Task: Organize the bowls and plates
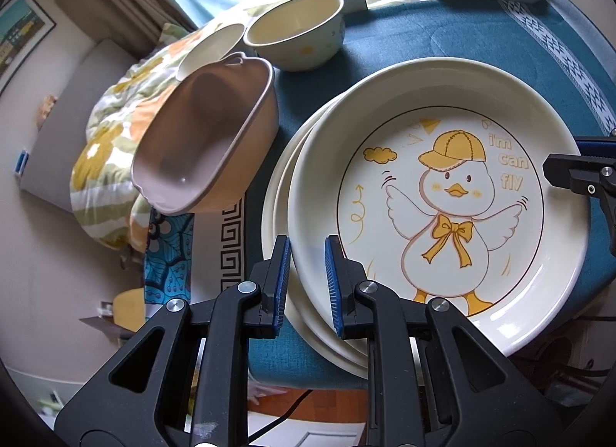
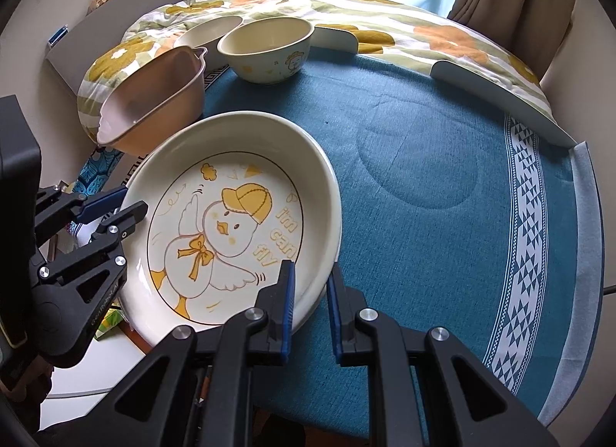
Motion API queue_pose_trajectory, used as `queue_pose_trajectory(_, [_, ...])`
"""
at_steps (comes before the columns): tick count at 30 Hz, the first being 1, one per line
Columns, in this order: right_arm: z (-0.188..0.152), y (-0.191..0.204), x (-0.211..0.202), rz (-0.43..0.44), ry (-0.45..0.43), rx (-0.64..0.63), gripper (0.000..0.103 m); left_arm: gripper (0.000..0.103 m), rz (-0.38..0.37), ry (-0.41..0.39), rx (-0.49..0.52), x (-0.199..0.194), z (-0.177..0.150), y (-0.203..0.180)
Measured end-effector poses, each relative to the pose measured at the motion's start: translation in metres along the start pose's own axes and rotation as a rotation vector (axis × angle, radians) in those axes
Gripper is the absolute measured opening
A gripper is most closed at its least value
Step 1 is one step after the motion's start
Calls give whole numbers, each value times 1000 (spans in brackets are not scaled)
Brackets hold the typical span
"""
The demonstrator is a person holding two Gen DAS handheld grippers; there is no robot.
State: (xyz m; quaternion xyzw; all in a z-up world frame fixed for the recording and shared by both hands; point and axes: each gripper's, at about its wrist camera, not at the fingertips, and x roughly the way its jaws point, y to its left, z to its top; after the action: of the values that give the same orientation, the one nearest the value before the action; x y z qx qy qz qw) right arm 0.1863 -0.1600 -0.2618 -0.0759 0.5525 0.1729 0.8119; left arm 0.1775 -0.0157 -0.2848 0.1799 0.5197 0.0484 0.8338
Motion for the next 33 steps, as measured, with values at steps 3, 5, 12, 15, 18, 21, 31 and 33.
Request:
queue_pose_trajectory(3, [0,0,2,-5,4,-2,14,16,17,-2,14,0,0,-2])
queue_pose_trajectory(5, [1,-1,3,-1,8,4,14,16,19,-4,15,0,0,-1])
queue_pose_trajectory(12, [2,0,7,-20,11,-2,15,16,35,-5,34,0,0,-3])
queue_pose_trajectory(15, [3,3,8,-39,11,-17,15,17,63,-10,70,0,-1,-8])
queue_pose_trajectory(18, [3,6,8,-62,9,-38,15,17,86,-14,95,1,-1,-11])
queue_pose_trajectory(21, [3,7,8,-73,10,-47,16,17,82,-16,97,0,-1,-10])
queue_pose_trajectory(31, [3,11,8,-107,11,-59,16,17,78,-21,101,-2,-2,-8])
queue_pose_trajectory(33, [3,9,5,-104,2,-49,16,17,68,-15,95,-2,-1,-6])
